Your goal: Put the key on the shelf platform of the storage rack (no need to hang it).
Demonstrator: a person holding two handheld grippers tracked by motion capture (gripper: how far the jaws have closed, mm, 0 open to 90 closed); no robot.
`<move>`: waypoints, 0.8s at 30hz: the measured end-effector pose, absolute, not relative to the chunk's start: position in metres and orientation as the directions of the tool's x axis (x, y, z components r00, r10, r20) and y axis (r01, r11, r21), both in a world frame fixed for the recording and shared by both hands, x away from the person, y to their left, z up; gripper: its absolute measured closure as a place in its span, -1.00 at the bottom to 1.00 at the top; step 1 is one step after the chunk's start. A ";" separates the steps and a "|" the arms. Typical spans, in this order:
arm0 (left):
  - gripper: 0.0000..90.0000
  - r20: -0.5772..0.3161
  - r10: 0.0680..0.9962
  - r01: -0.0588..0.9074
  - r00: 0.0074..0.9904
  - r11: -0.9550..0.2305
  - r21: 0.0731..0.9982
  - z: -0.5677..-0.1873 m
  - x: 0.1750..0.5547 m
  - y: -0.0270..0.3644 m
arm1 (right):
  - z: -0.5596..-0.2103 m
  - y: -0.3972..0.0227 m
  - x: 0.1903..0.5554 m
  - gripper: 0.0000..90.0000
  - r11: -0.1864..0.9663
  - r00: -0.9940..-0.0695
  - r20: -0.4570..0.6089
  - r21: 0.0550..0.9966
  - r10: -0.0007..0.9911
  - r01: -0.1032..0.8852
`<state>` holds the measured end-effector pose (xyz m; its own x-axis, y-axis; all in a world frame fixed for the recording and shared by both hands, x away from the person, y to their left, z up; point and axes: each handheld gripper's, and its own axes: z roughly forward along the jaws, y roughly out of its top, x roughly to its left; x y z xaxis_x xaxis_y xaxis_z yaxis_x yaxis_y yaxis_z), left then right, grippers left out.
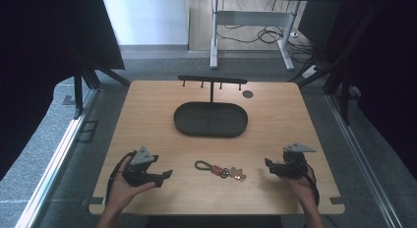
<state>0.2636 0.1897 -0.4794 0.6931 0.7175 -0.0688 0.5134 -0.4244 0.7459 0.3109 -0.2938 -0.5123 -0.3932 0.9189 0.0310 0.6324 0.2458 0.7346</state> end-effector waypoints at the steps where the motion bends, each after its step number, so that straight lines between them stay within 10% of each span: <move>1: -0.47 -0.069 0.718 0.514 0.692 -0.423 0.746 -0.480 0.264 0.190 | -0.511 -0.294 0.310 -0.56 0.246 -0.396 0.033 0.736 0.918 0.631; 24: -0.47 -0.069 0.731 0.525 0.679 -0.419 0.741 -0.482 0.266 0.194 | -0.495 -0.307 0.310 -0.38 0.267 -0.438 0.040 0.741 0.898 0.616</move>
